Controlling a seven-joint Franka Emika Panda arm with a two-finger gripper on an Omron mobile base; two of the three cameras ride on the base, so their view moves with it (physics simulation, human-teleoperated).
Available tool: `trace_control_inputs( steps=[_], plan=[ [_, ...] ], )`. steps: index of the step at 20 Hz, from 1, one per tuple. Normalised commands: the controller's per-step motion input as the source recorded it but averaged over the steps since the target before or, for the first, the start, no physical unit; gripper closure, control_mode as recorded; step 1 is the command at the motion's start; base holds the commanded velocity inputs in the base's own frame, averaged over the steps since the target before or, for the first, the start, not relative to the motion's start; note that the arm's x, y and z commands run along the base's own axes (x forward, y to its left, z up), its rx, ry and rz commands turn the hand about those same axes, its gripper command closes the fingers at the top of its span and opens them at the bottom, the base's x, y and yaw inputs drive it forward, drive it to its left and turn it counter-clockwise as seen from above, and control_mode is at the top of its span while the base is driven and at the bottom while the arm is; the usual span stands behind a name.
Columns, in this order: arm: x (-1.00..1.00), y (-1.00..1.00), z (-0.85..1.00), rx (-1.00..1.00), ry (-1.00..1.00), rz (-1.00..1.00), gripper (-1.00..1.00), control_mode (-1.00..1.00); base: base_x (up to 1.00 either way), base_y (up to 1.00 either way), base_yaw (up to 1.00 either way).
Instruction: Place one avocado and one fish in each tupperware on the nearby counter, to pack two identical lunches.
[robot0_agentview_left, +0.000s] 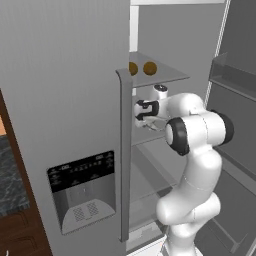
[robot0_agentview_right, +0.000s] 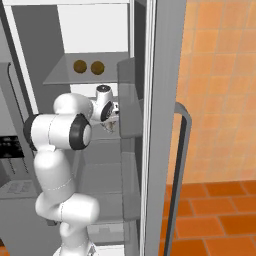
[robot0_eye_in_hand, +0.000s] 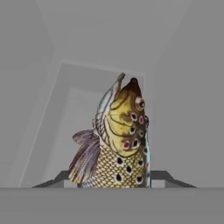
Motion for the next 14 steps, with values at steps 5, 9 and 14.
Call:
trace_control_inputs(
  steps=[5,9,14],
  plan=[
    [-0.74,0.16,0.0,0.0,-0.05,0.0,1.0,-1.0,0.0,0.0,0.0],
    [-0.92,0.38,0.01,0.0,-0.17,0.0,1.0,-1.0,0.0,0.0,0.0],
    [-1.0,0.18,0.21,0.0,-0.14,-0.04,1.0,-1.0,0.0,0.0,0.0]
  ],
)
